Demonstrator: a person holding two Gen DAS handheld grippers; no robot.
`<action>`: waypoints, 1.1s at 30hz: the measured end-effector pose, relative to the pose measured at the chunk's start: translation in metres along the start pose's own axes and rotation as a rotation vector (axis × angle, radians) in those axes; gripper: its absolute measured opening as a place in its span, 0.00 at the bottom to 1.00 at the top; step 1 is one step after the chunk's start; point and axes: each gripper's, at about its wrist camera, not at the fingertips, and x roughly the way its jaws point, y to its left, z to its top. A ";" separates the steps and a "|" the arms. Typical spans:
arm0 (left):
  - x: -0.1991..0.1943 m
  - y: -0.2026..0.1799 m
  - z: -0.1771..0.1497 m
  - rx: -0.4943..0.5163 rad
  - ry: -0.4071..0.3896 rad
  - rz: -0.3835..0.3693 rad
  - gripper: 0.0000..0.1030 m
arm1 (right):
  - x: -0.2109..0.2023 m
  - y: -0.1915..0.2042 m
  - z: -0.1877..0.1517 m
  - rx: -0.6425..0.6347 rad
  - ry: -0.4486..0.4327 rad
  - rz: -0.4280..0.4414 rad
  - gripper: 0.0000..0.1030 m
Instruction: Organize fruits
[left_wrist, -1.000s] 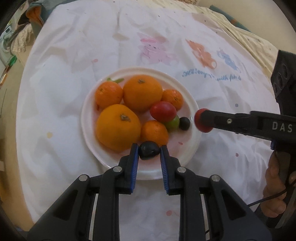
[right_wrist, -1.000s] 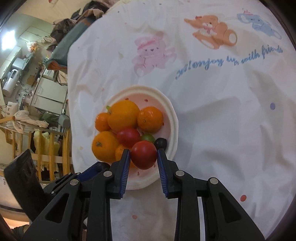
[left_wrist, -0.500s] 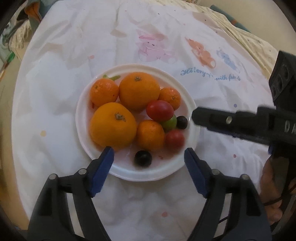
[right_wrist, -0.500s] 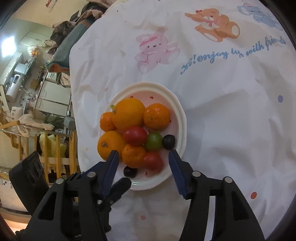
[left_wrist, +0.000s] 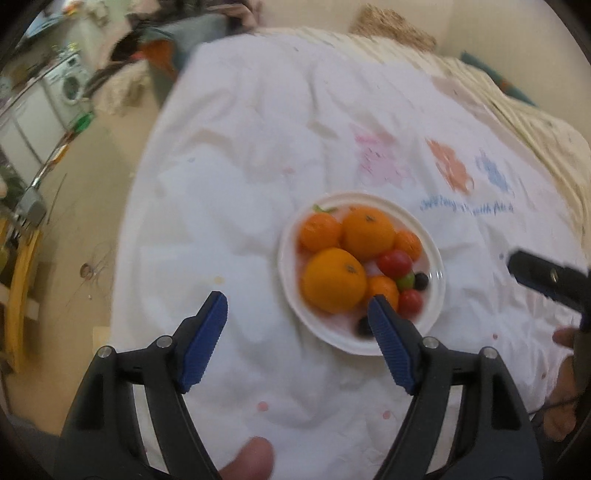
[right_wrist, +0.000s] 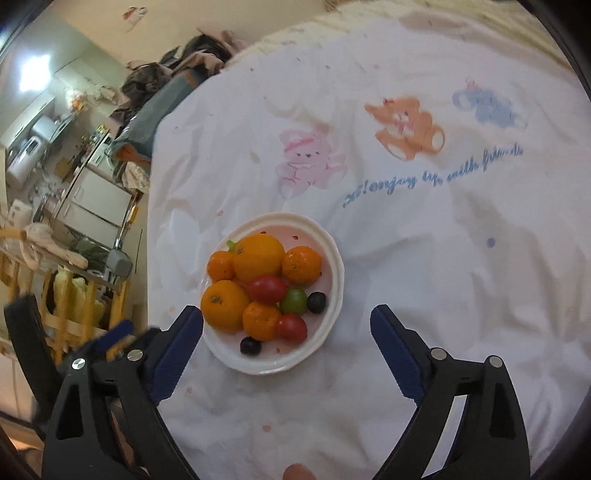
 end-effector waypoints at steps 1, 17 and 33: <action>-0.005 0.002 -0.001 0.000 -0.014 0.008 0.81 | -0.006 0.004 -0.004 -0.014 -0.013 -0.001 0.92; -0.061 0.006 -0.039 0.047 -0.129 -0.013 0.99 | -0.054 0.019 -0.068 -0.067 -0.163 -0.049 0.93; -0.076 0.008 -0.065 0.053 -0.209 0.006 0.99 | -0.049 0.042 -0.099 -0.169 -0.266 -0.186 0.93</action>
